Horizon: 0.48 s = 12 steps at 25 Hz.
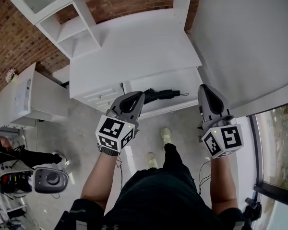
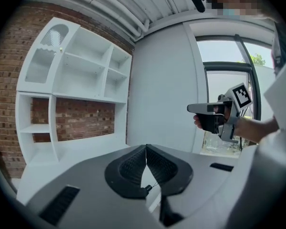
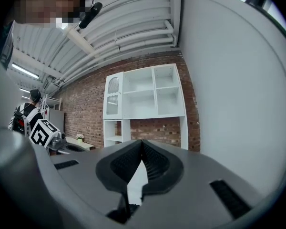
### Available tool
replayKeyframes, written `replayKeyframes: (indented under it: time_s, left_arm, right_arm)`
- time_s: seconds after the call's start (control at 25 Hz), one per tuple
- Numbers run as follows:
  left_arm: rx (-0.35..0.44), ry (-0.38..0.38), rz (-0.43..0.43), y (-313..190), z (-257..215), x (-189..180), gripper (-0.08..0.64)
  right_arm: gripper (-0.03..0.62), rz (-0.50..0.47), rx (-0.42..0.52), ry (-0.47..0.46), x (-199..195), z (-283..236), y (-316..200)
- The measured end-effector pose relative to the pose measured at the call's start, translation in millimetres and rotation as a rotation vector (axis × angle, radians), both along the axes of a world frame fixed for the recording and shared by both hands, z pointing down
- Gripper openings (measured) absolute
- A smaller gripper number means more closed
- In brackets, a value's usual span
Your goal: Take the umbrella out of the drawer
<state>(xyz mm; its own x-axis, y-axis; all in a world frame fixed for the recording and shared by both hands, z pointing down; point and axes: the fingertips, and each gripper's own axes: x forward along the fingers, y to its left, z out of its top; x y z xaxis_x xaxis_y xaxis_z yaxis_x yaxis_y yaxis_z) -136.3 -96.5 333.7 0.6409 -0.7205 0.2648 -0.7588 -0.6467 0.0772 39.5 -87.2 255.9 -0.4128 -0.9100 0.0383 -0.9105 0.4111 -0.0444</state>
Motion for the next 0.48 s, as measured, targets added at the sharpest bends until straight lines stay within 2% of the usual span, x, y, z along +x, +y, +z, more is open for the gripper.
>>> replayKeyframes:
  time_s: [0.08,0.32,0.48]
  left_arm:
    - [-0.015,-0.006,0.030,-13.6,13.4,7.9,0.008]
    - [-0.057,-0.088,0.140,-44.0,68.6,43.6,0.008]
    - [-0.087,-0.138,0.162,-78.6,108.8,59.0,0.008]
  right_arm:
    - [0.005,-0.018,-0.008,-0.008,-1.9,7.7,-17.5]
    - [0.005,-0.084,-0.035,-0.034,-0.1,34.5,-68.6]
    - [0.005,-0.111,-0.057,-0.024,5.1,54.7,-111.2]
